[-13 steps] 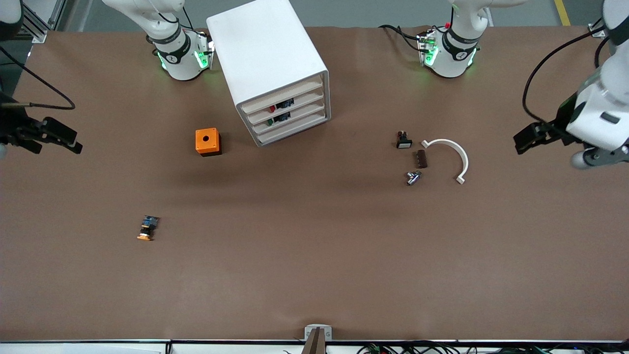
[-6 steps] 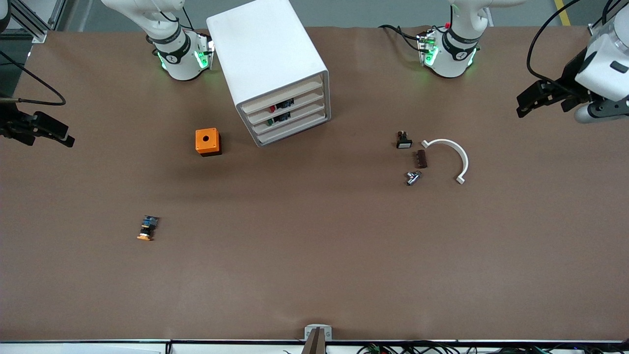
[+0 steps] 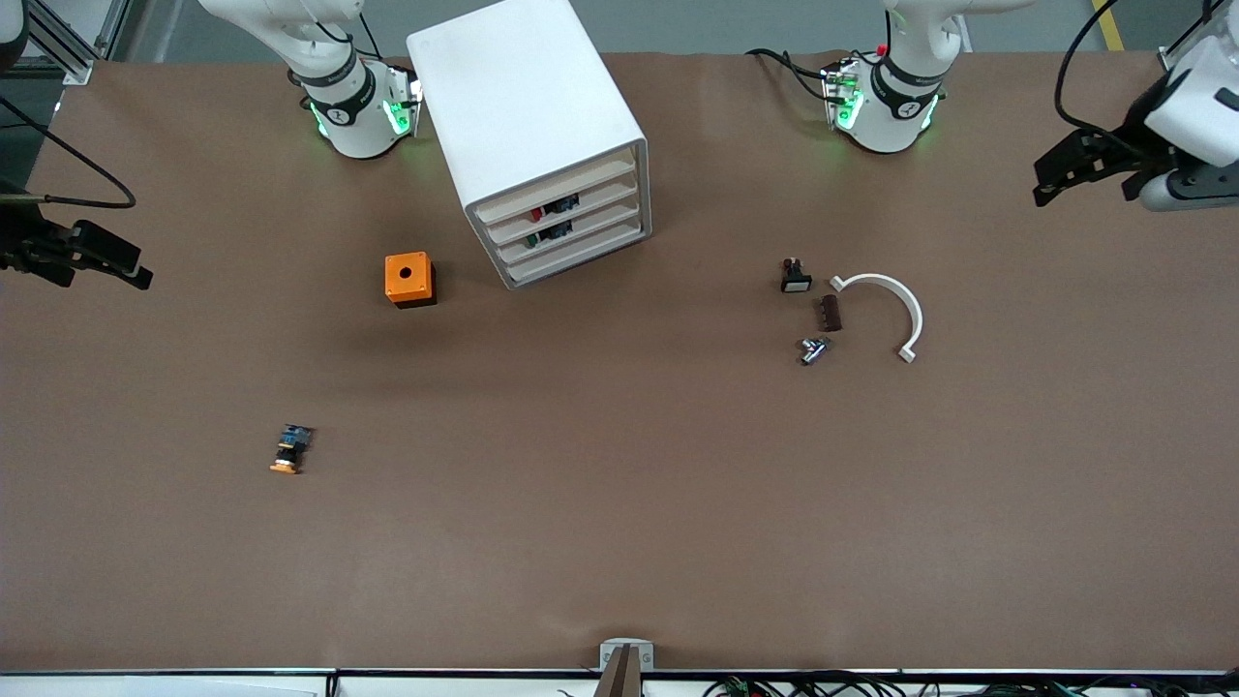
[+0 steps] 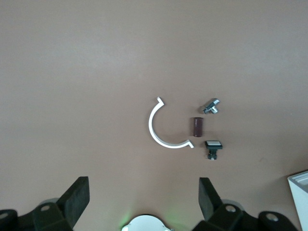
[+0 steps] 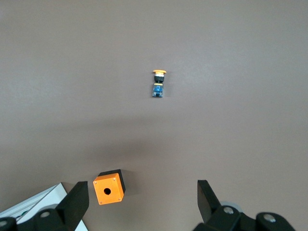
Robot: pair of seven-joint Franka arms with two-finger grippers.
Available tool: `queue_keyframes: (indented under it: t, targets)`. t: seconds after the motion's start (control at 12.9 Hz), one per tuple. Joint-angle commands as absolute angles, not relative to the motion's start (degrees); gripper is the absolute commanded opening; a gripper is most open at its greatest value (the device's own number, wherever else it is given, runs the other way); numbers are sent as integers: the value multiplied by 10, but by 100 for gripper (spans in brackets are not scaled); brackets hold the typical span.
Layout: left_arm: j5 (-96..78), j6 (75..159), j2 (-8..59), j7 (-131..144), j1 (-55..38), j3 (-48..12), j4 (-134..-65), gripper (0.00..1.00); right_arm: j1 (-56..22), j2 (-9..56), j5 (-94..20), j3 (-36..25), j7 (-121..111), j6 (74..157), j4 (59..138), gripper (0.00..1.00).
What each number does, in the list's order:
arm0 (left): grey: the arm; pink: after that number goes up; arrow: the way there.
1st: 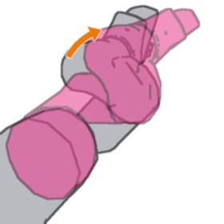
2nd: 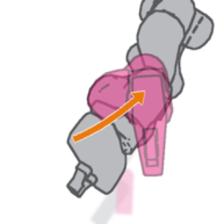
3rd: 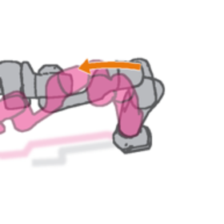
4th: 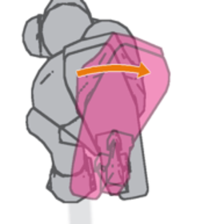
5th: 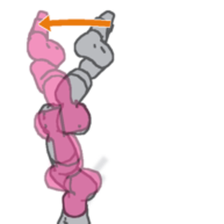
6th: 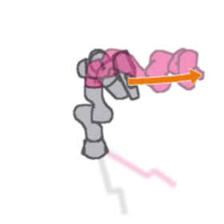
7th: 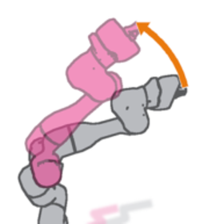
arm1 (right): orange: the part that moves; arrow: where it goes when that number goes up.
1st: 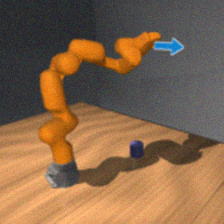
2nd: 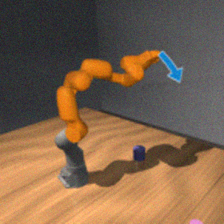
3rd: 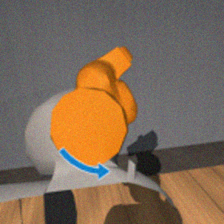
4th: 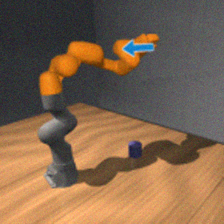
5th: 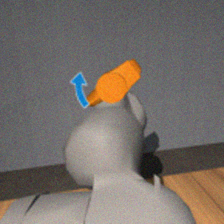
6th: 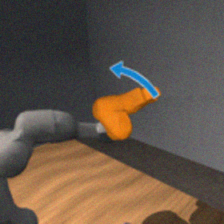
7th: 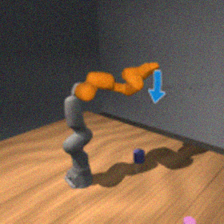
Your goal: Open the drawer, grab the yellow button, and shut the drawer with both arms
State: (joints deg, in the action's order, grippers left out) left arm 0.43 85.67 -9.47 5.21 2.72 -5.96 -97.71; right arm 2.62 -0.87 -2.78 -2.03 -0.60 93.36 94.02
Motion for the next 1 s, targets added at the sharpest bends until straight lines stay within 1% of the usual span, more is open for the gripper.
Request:
queue_keyframes:
  t: [0.0,0.23,0.46,0.7,0.93]
  targets:
    - [-6,860,-104,51,33,-67,-977,100,19,-49,-17,-23,-11,936,984,100]
    - [-6,848,-105,62,33,-83,-979,100,19,-48,-17,-23,-11,938,983,100]
    - [-6,848,-98,61,33,-84,-972,100,14,-44,-16,-23,-12,939,974,100]
    - [-5,845,-78,59,36,-83,-946,100,6,-38,-15,-25,-13,939,955,100]
    - [-1,832,-65,61,35,-83,-926,100,10,-38,-16,-25,-13,936,955,100]
